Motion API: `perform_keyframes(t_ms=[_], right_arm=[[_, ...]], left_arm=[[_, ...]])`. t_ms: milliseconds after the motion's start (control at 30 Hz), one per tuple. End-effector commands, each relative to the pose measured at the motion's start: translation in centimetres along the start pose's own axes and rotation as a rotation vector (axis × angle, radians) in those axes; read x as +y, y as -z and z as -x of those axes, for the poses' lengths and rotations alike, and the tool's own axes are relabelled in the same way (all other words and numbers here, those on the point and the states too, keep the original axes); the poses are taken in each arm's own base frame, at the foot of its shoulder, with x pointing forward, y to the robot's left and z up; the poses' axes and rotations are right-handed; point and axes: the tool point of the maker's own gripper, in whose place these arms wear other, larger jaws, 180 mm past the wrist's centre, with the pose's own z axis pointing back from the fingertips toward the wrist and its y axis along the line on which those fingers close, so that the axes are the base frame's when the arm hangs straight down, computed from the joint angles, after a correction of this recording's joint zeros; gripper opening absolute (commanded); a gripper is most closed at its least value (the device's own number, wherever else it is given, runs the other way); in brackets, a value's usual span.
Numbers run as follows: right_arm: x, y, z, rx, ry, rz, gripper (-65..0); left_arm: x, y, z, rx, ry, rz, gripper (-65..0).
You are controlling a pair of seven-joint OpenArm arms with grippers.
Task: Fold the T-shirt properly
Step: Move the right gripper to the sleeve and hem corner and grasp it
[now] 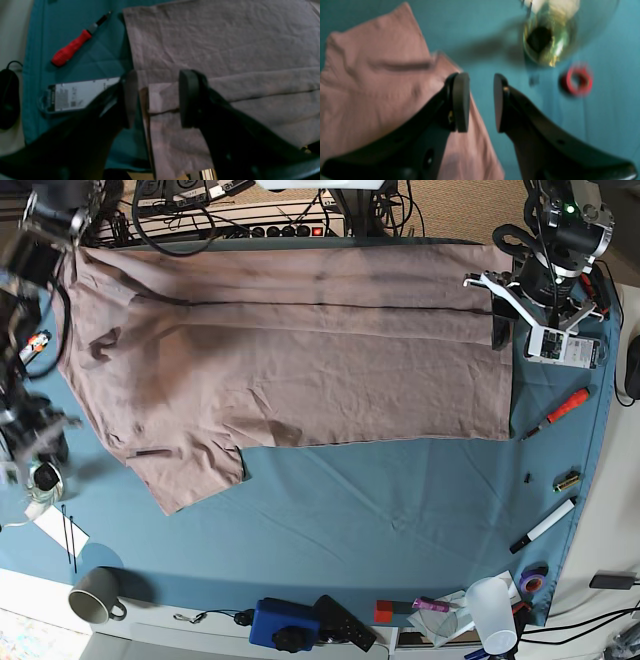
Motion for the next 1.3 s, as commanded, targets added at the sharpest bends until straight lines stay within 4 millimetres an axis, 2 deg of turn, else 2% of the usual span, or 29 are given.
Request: perform_keyframes(t_ms=[0, 133, 300, 433, 600, 667, 800, 900, 1000, 1067, 1167, 1267], right_arm=[[-0.8, 0.0, -2.5, -0.049, -0.031, 0.017, -47.9], [0.4, 4.1, -2.7, 0.018, -0.018, -0.004, -47.9], [2.6, 8.6, -0.3, 0.134, 0.100, -0.083, -47.9], [4.8, 10.5, 0.9, 0.156, 0.149, -0.124, -47.9], [7.6, 11.7, 2.6, 0.204, 0.114, -0.140, -48.0], [8.2, 11.9, 3.2, 0.218, 0.116, -0.138, -48.4], [8.3, 11.7, 4.2, 0.266, 0.109, -0.136, -65.0], [7.5, 11.1, 4.6, 0.307, 0.096, -0.121, -65.0], [5.8, 10.0, 3.5, 0.311, 0.062, -0.086, -65.0], [4.7, 8.9, 2.1, 0.297, 0.043, -0.069, -65.0], [4.0, 6.9, 0.7, 0.290, 0.029, -0.077, -65.0], [3.9, 4.9, 0.9, 0.313, -0.007, -0.088, -65.0]], left_arm=[[-0.1, -0.3, -0.9, -0.039, 0.005, 0.003, -37.5], [-0.1, -0.3, -0.9, -0.039, 0.005, 0.004, -37.5], [-0.1, -0.3, -0.9, -0.039, 0.002, 0.004, -37.5], [-0.1, -0.3, -0.9, -0.039, 0.002, 0.004, -37.5], [-0.1, -0.3, -0.9, -0.039, 0.002, 0.004, -37.5], [-0.1, -0.3, -0.9, -0.039, 0.003, 0.004, -37.5], [-0.1, -0.3, -0.9, -0.037, 0.002, 0.004, -37.5], [-0.1, -0.3, -0.9, -0.037, 0.002, 0.003, -37.5], [-0.1, -0.3, -0.9, -0.036, 0.002, 0.003, -37.5], [-0.1, -0.3, -0.9, -0.037, 0.002, 0.003, -37.5], [-0.1, -0.3, -0.9, -0.037, 0.002, 0.003, -37.5], [-0.1, -0.3, -0.9, -0.040, 0.002, 0.003, -37.5]])
